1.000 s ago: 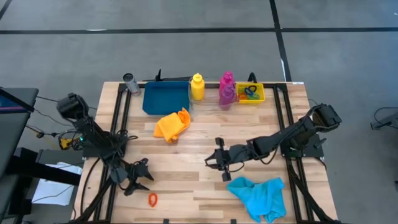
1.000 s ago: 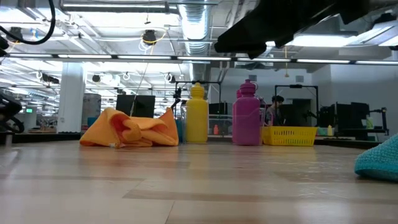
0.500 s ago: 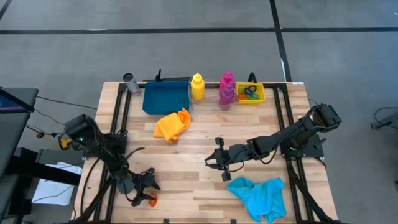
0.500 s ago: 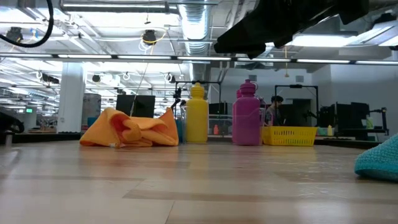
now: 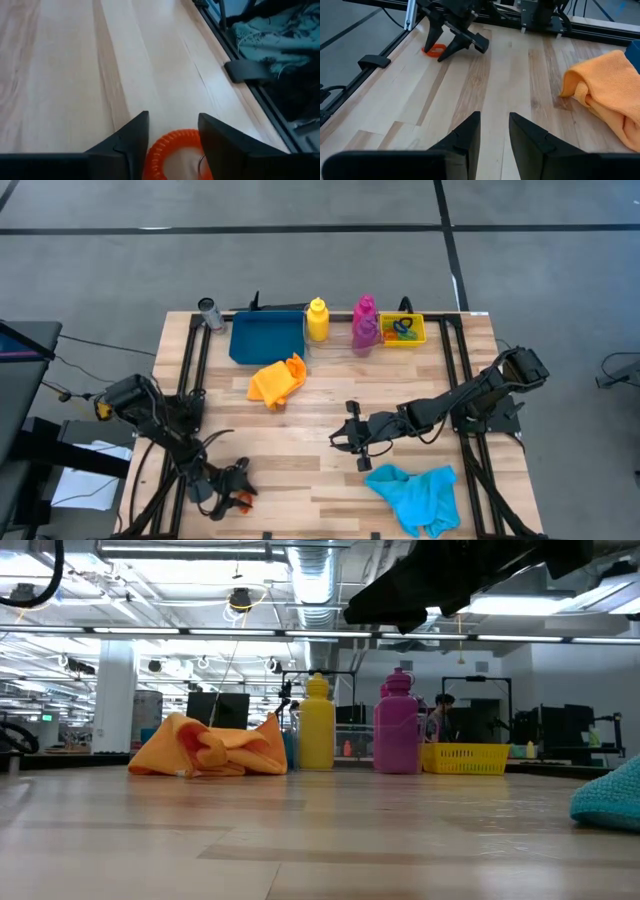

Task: Pick & Place Sports Items
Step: Put the orange spring keychain into the yellow bin

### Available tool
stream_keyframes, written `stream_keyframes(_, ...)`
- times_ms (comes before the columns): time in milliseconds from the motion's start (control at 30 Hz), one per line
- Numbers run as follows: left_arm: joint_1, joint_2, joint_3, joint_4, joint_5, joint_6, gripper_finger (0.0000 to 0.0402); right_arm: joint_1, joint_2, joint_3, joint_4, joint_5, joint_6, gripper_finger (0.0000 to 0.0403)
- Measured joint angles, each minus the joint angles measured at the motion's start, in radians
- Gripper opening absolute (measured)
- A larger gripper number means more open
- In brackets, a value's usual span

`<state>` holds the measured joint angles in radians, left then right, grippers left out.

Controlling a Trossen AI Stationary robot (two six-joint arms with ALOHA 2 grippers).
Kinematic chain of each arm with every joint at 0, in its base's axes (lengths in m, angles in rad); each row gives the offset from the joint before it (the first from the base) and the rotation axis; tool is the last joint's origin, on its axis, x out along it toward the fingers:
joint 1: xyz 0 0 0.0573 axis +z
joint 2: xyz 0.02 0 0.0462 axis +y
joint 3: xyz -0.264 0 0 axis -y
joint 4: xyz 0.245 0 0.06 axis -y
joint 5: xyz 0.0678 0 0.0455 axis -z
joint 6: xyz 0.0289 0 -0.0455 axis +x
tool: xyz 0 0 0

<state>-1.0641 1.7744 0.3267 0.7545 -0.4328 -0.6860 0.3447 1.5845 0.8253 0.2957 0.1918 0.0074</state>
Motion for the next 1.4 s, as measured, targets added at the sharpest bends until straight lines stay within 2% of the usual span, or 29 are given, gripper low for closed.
stream_keyframes(233,-0.013,-0.001,0.0,-0.033,-0.01,0.03,0.0119,0.0,0.0,0.0,0.0,0.0,0.0,0.0095)
stream_keyframes(467,-0.019,0.004,-0.005,0.023,-0.022,0.026,0.0017,0.0,0.0,0.0,0.0,0.0,0.0,0.0095)
stream_keyframes(600,-0.02,0.006,-0.007,0.099,-0.044,0.062,0.0026,0.0,0.0,0.0,0.0,0.0,0.0,0.0095)
stream_keyframes(767,0.002,-0.021,-0.007,0.215,-0.147,0.296,0.0023,0.0,0.0,0.0,0.021,0.0,0.0,0.0095)
stream_keyframes(867,0.048,-0.05,-0.007,0.344,-0.221,0.45,0.0013,0.0,0.0,0.0,0.05,0.0,0.0,0.0095)
stream_keyframes(967,0.107,-0.108,-0.004,0.483,-0.234,0.625,0.0015,0.0,0.0,0.0,0.076,0.0,0.0,0.0095)
stream_keyframes(1067,0.176,-0.187,0.009,0.539,-0.241,0.805,0.002,0.0,0.0,0.0,0.106,0.0,0.001,0.0095)
stream_keyframes(1233,0.329,-0.325,0.046,0.542,-0.243,0.973,0.0015,0.0,-0.001,0.0,0.247,-0.001,0.028,0.0095)
stream_keyframes(1400,0.51,-0.394,0.096,0.445,-0.216,0.996,0.0015,0.0,-0.001,0.0,0.367,-0.002,0.034,0.0095)
